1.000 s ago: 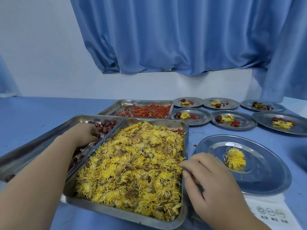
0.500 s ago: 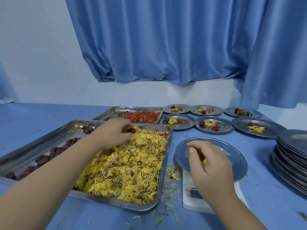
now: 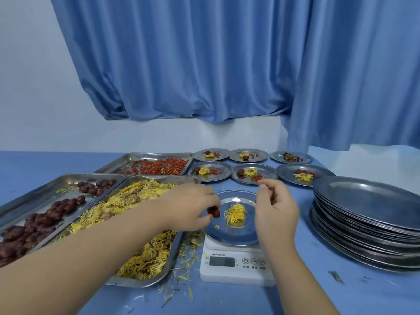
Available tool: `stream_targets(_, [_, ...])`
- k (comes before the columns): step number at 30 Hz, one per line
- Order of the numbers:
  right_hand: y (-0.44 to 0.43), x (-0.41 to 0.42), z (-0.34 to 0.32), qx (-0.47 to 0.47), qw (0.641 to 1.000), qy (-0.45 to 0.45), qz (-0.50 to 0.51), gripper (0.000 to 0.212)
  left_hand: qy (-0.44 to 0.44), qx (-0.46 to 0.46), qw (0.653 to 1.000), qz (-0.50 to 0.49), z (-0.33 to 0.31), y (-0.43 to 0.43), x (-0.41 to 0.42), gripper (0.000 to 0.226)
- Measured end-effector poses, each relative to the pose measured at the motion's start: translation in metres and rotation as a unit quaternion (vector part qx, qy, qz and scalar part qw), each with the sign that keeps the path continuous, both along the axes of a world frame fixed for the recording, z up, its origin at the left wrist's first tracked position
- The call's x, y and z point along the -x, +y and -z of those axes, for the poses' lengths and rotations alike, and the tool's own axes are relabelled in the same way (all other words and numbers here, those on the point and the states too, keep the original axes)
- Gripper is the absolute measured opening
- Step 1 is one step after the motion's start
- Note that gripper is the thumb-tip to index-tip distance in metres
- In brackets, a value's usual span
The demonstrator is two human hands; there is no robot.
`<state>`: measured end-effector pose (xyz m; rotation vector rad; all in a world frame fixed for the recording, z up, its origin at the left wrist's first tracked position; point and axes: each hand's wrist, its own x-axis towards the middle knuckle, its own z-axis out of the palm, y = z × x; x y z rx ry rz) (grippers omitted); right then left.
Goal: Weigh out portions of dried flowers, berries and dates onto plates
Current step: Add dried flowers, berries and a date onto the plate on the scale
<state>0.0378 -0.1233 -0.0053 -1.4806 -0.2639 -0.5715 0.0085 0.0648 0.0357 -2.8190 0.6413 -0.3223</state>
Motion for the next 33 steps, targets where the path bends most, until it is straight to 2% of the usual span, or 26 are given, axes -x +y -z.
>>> stream_targets(4, [-0.001, -0.004, 0.001, 0.002, 1.0, -0.002, 0.003, 0.021, 0.039, -0.038, 0.998, -0.018, 0.008, -0.007, -0.016, 0.038])
stream_targets(8, [0.004, -0.007, 0.004, 0.013, 1.0, -0.013, -0.018, 0.025, 0.072, -0.039, 0.996, -0.027, 0.009, 0.001, -0.028, 0.045])
stream_targets(12, [0.011, -0.026, -0.013, 0.104, 0.992, -0.037, -0.058, 0.019, 0.06, 0.014, 0.997, -0.043, -0.002, 0.022, -0.036, 0.042])
stream_targets(18, [0.024, -0.074, -0.054, 0.243, 0.957, -0.043, -0.154, 0.015, 0.014, 0.073, 0.989, -0.124, -0.024, 0.083, -0.051, 0.037])
stream_targets(26, [0.046, -0.128, -0.066, 0.34, 0.922, -0.062, -0.176, 0.012, -0.028, 0.135, 0.945, -0.297, -0.028, 0.181, -0.096, 0.04])
stream_targets(30, [0.051, -0.15, -0.061, 0.36, 0.913, -0.061, -0.181, 0.012, -0.025, 0.168, 0.918, -0.357, -0.03, 0.214, -0.127, 0.03])
stream_targets(33, [0.051, -0.161, -0.05, 0.37, 0.907, -0.051, -0.193, 0.011, -0.006, 0.153, 0.913, -0.379, -0.025, 0.226, -0.154, 0.025])
